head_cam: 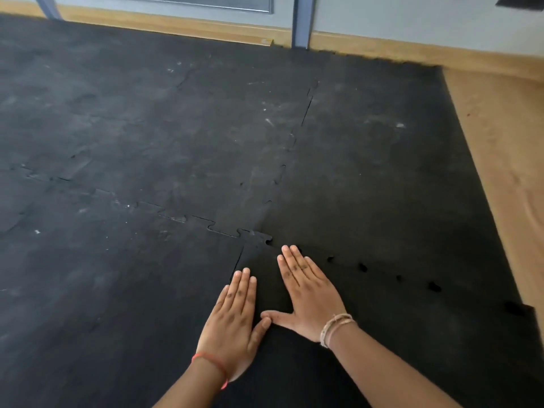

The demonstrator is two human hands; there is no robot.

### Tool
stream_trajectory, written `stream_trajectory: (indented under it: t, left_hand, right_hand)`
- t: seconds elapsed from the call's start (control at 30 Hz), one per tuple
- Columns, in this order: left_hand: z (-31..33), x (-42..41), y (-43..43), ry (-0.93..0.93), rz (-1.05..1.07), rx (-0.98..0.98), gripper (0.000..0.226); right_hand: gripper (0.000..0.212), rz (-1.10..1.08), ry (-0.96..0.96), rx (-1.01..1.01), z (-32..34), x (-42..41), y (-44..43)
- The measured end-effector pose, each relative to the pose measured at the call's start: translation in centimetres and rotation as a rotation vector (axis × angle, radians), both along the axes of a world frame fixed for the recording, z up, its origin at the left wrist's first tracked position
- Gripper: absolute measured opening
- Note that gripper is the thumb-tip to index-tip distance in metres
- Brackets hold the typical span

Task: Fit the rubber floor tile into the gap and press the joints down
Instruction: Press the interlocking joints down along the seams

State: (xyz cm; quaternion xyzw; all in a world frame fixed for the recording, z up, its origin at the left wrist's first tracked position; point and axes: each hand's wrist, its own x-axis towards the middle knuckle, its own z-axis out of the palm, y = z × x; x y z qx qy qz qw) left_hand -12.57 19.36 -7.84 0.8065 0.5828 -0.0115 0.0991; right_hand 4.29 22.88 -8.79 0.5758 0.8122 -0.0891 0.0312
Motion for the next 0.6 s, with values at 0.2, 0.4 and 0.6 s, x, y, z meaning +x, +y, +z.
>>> stream_trajectory:
  t: [0.2,0.4,0.6]
  left_hand:
    - [-0.1,0.0,6.6,0.007,0.067,0.073,0.064]
    - [-2.1,2.7,4.7,-0.091,0.057,0.022,0.057]
    - [-2.0,2.6,5.2,-0.108,0.064,0.006,0.057]
  right_hand:
    - [0.081,-0.539,0.152,0.199,-0.7,0.1,-2.3]
    - [0.066,-0.420,0.097,0.168,-0.1,-0.1,-1.7]
    - [0.070,-0.415,0.065,0.122,0.2,0.0,-1.3]
